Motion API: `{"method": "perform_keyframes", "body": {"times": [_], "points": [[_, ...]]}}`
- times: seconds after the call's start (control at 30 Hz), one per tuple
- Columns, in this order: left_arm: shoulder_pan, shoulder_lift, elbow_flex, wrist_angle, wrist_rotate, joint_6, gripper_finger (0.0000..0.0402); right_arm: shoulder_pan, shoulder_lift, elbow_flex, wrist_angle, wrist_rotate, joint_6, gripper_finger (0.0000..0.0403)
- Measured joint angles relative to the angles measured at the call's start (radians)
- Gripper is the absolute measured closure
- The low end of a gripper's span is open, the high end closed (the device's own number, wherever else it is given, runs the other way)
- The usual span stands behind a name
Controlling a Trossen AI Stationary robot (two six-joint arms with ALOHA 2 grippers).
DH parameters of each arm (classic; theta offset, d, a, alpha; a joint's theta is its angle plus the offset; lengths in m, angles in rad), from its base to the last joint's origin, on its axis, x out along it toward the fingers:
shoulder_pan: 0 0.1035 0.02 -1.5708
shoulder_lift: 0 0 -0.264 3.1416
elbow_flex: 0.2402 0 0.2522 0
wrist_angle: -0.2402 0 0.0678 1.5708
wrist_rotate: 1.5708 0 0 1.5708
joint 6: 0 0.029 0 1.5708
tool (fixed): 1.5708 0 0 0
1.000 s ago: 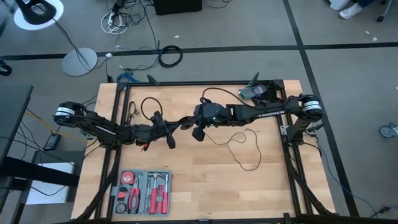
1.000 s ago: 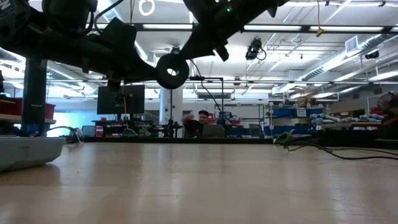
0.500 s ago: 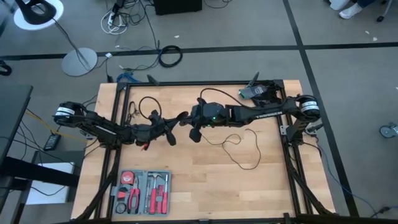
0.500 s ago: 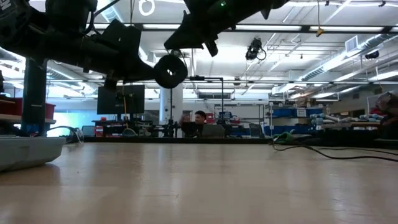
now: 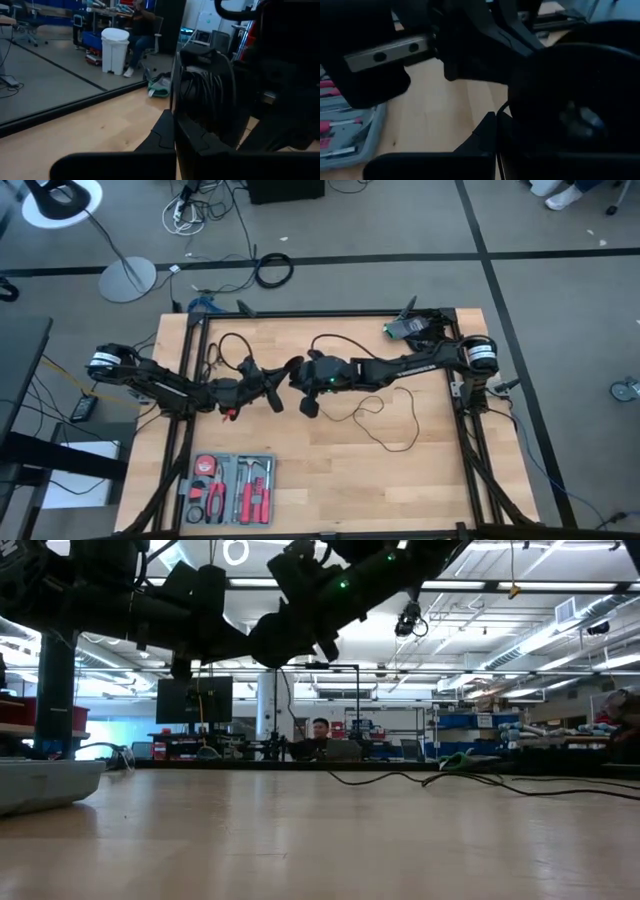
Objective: Coil cords
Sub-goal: Coil the black wire on the spool
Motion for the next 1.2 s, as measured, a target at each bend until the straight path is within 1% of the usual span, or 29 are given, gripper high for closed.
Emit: {"method": "perform_keyframes", "body": {"times": [0.1, 0.17, 0.27, 0.43, 0.6, 0.73, 0.9, 1.0, 1.2], "points": [[0.0, 0.001, -0.001, 0.005, 0.002, 0.0, 0.0401, 0.0, -0.013, 0.001, -0.071, 0.03, 0.001, 0.0392], [0.0, 0.0, -0.002, 0.014, 0.003, 0.0, 0.0401, 0.0, -0.013, 0.001, -0.086, 0.04, 0.0, 0.039], [0.0, 0.0, -0.002, 0.02, 0.012, 0.0, 0.0401, 0.0, -0.014, -0.003, -0.113, 0.04, -0.003, 0.0388], [-0.008, -0.002, -0.002, 0.048, 0.002, -0.001, 0.0401, 0.001, -0.014, -0.065, -0.109, 0.022, 0.009, 0.0387], [-0.014, -0.001, -0.019, 0.082, 0.004, 0.004, 0.0401, 0.007, -0.017, -0.174, 0.065, 0.013, 0.055, 0.0385], [-0.013, -0.002, -0.039, 0.098, 0.0, -0.002, 0.0401, 0.019, -0.017, -0.285, 0.295, 0.013, 0.088, 0.0383], [-0.013, -0.001, -0.05, 0.123, 0.002, -0.006, 0.0401, 0.019, -0.017, -0.404, 0.481, 0.014, 0.149, 0.0384], [-0.014, -0.001, -0.051, 0.126, 0.004, -0.006, 0.0401, 0.019, -0.017, -0.442, 0.521, 0.016, 0.16, 0.0384], [-0.013, -0.001, -0.051, 0.141, 0.007, -0.004, 0.0402, 0.019, -0.017, -0.446, 0.518, 0.03, 0.16, 0.0398]]}}
